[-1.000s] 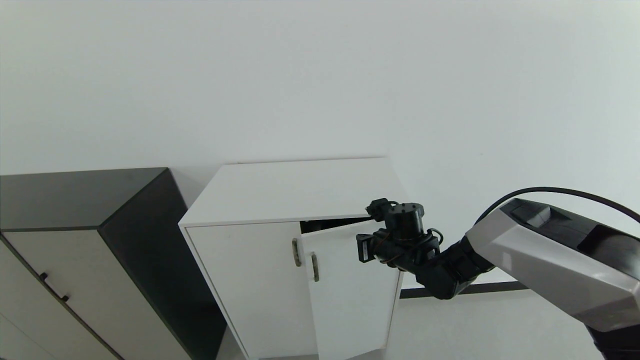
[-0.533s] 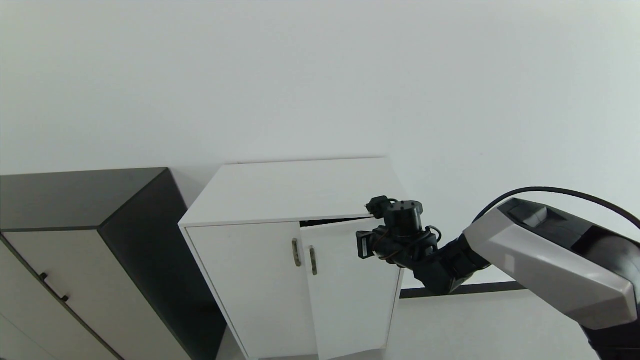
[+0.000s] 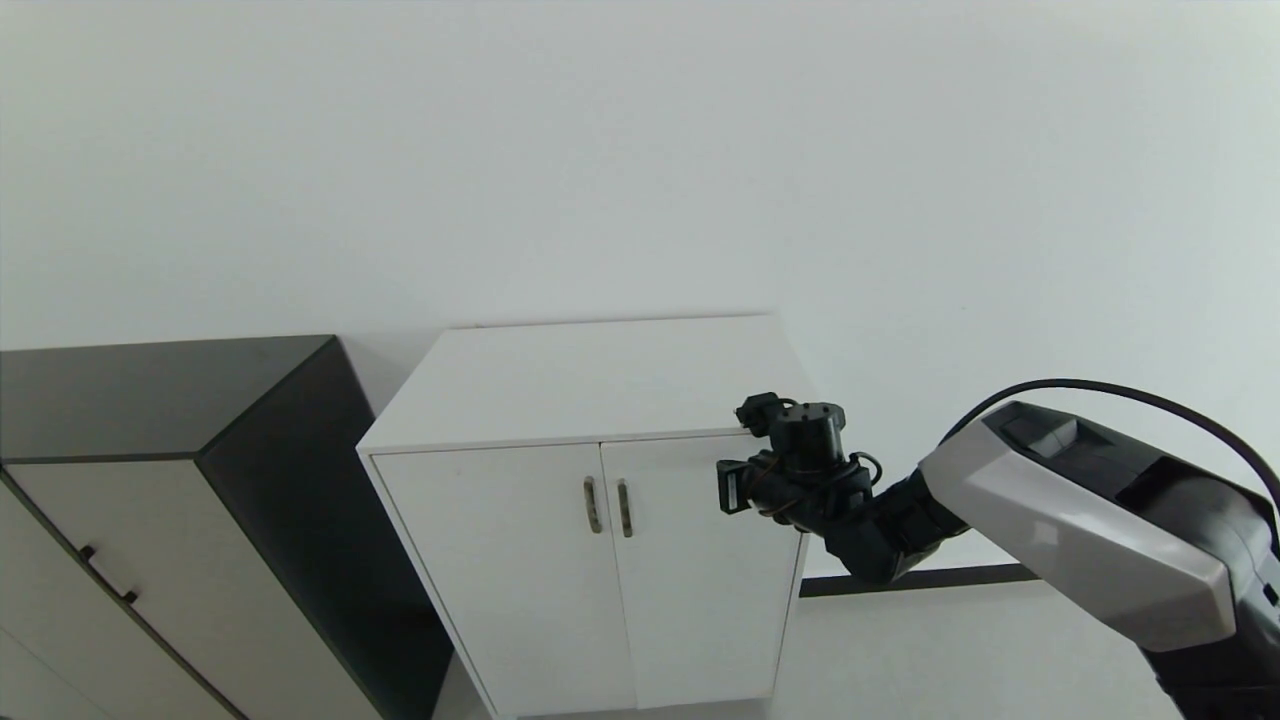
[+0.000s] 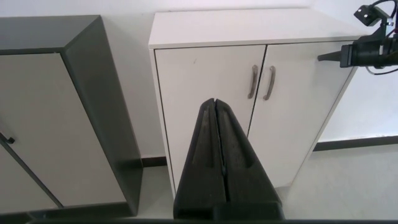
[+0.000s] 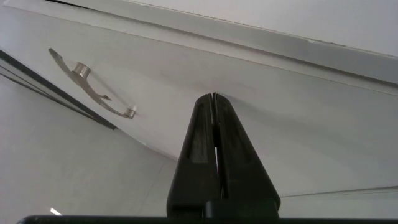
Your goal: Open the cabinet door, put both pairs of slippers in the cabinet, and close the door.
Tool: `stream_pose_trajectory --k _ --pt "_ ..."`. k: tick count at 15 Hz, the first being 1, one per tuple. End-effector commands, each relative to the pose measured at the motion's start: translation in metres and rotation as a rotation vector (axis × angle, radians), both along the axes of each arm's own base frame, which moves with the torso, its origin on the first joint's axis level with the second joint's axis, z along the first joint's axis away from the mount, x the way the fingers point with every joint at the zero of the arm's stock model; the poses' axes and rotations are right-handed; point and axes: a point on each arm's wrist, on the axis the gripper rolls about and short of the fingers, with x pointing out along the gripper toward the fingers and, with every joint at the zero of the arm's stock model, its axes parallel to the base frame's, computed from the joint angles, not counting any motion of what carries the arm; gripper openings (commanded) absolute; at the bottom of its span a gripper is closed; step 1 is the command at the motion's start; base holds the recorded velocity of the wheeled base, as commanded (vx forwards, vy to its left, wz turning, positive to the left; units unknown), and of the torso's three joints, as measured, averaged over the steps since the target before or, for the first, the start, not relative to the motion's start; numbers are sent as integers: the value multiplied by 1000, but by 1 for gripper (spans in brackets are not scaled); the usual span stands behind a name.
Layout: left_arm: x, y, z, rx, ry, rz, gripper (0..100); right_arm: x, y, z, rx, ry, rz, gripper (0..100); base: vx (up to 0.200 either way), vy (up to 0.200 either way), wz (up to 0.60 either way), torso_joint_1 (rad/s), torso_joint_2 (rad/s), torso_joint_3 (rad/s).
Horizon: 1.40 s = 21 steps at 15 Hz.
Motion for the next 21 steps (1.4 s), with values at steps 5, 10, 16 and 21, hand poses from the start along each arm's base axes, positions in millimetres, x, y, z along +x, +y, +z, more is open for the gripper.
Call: stream_pose_trajectory --k 5,10,16,21 --pt "0 0 0 0 0 -1 0 4 1 0 6 -9 -4 0 0 0 0 0 0 0" --pt "0 0 0 0 0 1 0 5 -1 -3 3 -6 -7 0 0 0 0 0 0 0" --pt "0 0 0 0 0 1 0 7 1 -6 3 -6 -7 0 0 0 0 0 0 0" --pt "0 0 0 -1 0 1 0 8 1 -7 4 -5 -9 0 0 0 0 0 0 0"
